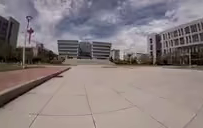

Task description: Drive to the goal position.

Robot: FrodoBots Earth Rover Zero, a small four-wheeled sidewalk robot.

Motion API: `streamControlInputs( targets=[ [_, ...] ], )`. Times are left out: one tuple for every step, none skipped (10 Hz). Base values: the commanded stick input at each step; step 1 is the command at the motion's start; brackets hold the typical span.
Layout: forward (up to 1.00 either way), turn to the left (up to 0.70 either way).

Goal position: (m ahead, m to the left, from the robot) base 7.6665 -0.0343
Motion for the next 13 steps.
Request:
streamControlInputs(
  targets=[
    [1.0,0.0],
    [1.0,0.0],
    [1.0,0.0],
    [1.0,0.0],
    [1.0,0.0],
    [1.0,0.0],
    [1.0,0.0],
    [1.0,0.0],
    [1.0,0.0],
    [1.0,0.0],
    [1.0,0.0],
    [1.0,0.0],
    [1.0,0.0]
  ],
)
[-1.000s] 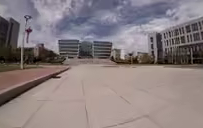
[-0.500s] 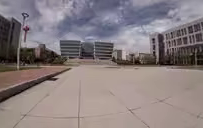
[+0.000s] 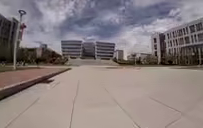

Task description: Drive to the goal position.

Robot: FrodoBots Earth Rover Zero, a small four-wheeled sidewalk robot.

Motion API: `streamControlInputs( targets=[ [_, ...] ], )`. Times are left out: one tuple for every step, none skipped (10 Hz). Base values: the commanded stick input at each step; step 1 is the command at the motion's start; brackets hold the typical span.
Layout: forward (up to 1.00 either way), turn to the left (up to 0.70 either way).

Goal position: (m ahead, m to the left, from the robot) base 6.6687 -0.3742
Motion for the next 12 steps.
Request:
streamControlInputs(
  targets=[
    [1.0,0.0],
    [1.0,0.0],
    [1.0,0.0],
    [1.0,0.0],
    [1.0,0.0],
    [1.0,0.0],
    [1.0,0.0],
    [1.0,0.0],
    [1.0,0.0],
    [1.0,0.0],
    [1.0,0.0],
    [1.0,0.0]
  ],
)
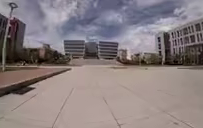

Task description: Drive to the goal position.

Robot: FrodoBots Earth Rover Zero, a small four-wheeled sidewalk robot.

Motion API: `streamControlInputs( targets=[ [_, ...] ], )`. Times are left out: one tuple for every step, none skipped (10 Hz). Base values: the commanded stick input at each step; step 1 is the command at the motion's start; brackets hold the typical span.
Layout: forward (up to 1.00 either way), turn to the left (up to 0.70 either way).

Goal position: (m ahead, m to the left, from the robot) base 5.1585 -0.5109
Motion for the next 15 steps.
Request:
streamControlInputs(
  targets=[
    [1.0,0.0],
    [1.0,0.0],
    [1.0,0.0],
    [1.0,0.0],
    [1.0,0.0],
    [1.0,0.0],
    [1.0,0.0],
    [1.0,0.0],
    [1.0,0.0],
    [1.0,0.0],
    [1.0,0.0],
    [1.0,0.0],
    [1.0,0.0],
    [1.0,0.0],
    [1.0,0.0]
  ],
)
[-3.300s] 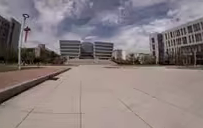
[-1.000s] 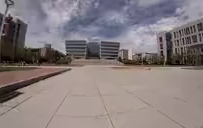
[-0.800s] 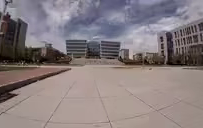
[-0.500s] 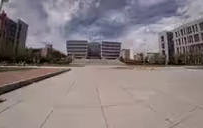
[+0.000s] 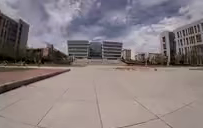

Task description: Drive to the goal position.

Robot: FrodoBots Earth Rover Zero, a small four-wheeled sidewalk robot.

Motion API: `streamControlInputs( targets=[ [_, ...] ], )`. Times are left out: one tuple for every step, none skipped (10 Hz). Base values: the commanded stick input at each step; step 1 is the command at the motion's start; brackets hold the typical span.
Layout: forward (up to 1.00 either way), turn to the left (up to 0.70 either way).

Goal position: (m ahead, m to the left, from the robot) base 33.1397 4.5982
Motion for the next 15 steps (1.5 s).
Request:
streamControlInputs(
  targets=[
    [1.0,0.0],
    [1.0,0.0],
    [1.0,0.0],
    [1.0,0.0],
    [1.0,0.0],
    [1.0,0.0],
    [1.0,0.0],
    [1.0,0.0],
    [1.0,0.0],
    [1.0,0.0],
    [1.0,0.0],
    [1.0,0.0],
    [1.0,0.0],
    [1.0,0.0],
    [1.0,0.0]
  ],
)
